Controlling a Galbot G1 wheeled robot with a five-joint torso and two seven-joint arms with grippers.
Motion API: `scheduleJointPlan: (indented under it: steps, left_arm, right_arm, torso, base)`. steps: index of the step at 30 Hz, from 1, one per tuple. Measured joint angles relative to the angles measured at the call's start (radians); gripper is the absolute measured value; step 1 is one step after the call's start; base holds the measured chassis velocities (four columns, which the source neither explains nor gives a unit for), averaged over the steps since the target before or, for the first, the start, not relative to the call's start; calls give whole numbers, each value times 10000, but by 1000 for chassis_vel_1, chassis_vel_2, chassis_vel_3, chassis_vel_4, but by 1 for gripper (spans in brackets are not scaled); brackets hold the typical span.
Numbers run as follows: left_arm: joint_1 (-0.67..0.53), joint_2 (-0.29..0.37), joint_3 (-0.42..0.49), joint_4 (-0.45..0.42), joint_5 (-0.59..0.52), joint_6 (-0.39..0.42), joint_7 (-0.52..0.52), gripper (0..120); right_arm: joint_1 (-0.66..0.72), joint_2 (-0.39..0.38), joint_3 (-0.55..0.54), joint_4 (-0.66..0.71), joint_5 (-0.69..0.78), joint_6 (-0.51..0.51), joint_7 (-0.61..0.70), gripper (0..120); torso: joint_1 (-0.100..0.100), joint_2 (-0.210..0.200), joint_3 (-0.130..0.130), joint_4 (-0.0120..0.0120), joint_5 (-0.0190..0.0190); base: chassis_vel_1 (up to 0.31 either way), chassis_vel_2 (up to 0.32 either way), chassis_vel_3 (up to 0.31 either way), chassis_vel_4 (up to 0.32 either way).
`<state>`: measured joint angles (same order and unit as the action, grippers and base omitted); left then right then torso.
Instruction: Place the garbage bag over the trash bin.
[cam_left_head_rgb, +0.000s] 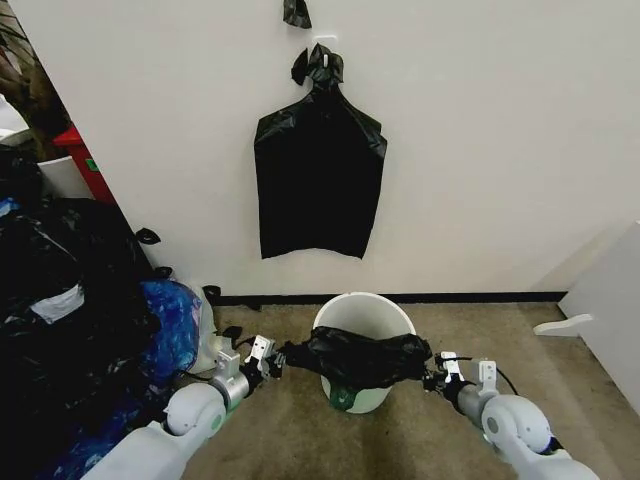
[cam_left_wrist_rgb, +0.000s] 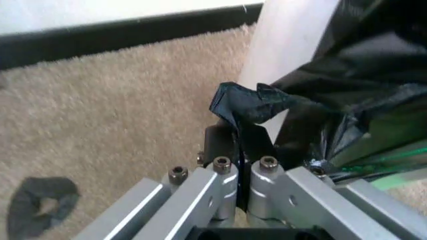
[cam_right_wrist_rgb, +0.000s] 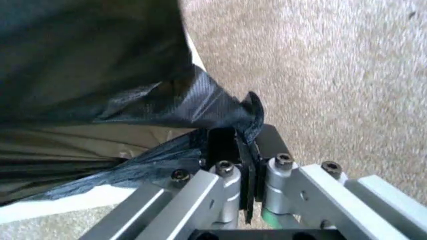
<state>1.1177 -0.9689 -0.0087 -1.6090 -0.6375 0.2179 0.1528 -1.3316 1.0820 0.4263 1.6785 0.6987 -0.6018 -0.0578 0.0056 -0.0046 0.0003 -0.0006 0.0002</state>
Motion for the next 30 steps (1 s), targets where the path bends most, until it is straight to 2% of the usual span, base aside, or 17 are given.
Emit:
scheduleJointPlan:
  steps: [11,22,30]
  left_arm:
    - [-10,-385,132,558,189,-115,88,0]
    - [0,-374,-538,-146,218,-289,-96,0]
    - [-30,-418,-503,72,236,-278,-99,0]
  right_arm:
    - [-192,143,76,-53,-382,66,-338,0]
    - [-309,22,385,640,-455,357,-287,0]
    - [16,190,194,124,-709,343,-315,0]
  torso:
    - [0,0,0,0,0]
    - [0,0,1,-1,0]
    - [1,0,2,1,3]
  base:
    - [0,0,0,0]
    - [0,0,0,0]
    - [0,0,0,0]
